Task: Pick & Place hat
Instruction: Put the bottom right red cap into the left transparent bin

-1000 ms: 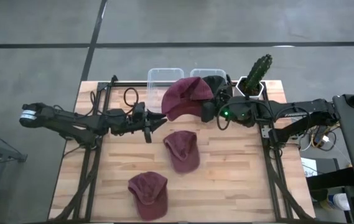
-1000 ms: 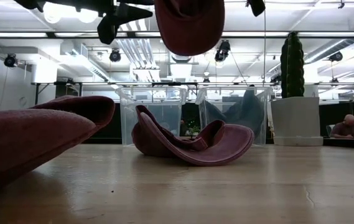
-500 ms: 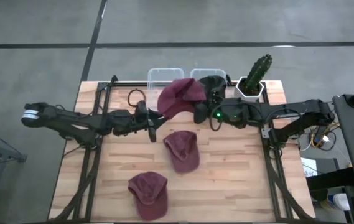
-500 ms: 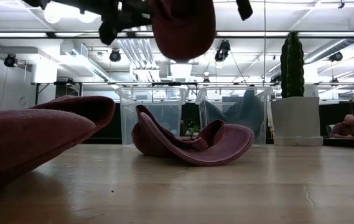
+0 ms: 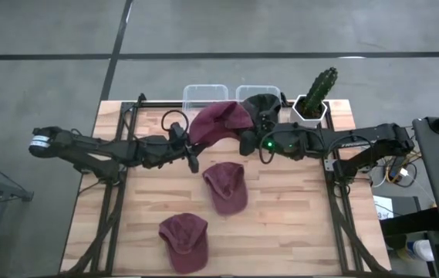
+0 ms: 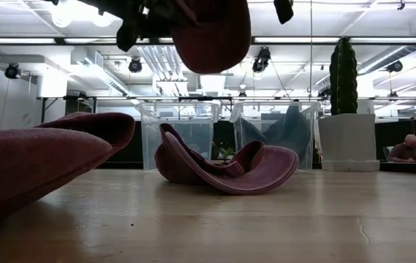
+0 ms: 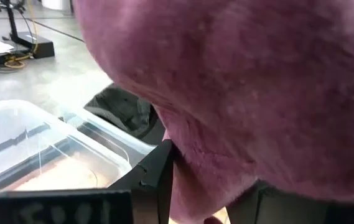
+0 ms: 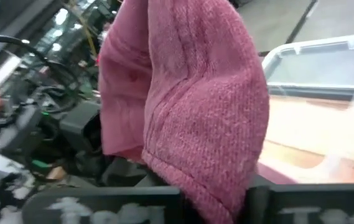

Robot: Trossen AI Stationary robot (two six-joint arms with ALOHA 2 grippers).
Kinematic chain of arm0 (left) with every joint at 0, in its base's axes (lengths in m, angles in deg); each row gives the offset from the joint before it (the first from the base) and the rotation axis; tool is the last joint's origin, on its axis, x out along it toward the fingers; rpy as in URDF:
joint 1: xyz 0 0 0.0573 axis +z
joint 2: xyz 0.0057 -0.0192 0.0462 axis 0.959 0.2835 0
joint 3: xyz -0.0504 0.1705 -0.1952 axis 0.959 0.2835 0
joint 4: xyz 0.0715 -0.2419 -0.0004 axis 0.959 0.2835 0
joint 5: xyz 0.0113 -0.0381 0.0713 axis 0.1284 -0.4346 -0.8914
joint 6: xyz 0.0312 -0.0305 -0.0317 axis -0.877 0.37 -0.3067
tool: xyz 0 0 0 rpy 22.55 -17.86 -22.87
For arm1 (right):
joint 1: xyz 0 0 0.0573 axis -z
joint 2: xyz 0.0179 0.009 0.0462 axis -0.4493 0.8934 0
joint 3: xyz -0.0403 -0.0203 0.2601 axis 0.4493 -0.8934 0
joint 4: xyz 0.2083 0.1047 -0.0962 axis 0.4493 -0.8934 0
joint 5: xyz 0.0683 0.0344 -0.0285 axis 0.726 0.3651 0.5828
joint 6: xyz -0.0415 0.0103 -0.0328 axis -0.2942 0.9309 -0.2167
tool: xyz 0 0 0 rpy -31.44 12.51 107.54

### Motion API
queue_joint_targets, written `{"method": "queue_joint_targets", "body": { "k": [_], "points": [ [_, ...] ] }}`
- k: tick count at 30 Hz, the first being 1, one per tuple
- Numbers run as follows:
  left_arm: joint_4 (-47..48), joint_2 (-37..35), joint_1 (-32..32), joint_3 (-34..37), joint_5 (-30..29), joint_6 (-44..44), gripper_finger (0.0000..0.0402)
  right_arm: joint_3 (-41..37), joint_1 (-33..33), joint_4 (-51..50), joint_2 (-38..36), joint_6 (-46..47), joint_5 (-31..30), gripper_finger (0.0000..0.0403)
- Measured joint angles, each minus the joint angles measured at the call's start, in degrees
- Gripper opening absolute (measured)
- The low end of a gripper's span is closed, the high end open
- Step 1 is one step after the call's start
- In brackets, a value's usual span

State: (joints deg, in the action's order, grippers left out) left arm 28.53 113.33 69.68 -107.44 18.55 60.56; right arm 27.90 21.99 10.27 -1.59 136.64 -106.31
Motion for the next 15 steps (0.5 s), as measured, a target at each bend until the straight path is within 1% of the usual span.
{"method": "queue_joint_targets", "body": {
  "k": [3, 5, 8, 10, 11, 13, 15],
  "points": [
    [-0.3, 0.0, 0.0, -0.4, -2.2, 0.5, 0.0109, 0.0, 0.0, 1.5, 0.2, 0.0, 2.1, 0.0008],
    [-0.4, 0.0, 0.0, -0.4, -3.1, 0.6, 0.0101, 0.0, 0.0, 1.3, 0.3, 0.1, 3.5, 0.0008],
    [-0.3, 0.0, 0.0, -0.4, -3.8, 0.8, 0.0068, 0.0, 0.0, 1.4, 0.4, 0.2, 4.0, 0.0008],
    [-0.1, 0.0, 0.0, -0.4, -4.3, 0.8, 0.003, 0.0, 0.0, 1.4, 0.4, 0.2, 4.9, 0.0008],
    [-0.1, 0.0, 0.0, -0.4, -4.1, 0.8, 0.0017, 0.0, 0.0, 1.4, 0.4, 0.2, 5.0, 0.0008],
    [0.1, 0.0, 0.0, -0.4, -4.1, 0.7, 0.0012, 0.0, 0.0, 1.4, 0.4, -0.7, 5.3, 0.0008],
    [0.1, 0.0, 0.0, -0.4, -4.1, 0.9, 0.0009, 0.0, 0.0, 1.2, 0.3, -2.6, 7.1, 0.0008]
  ]
}}
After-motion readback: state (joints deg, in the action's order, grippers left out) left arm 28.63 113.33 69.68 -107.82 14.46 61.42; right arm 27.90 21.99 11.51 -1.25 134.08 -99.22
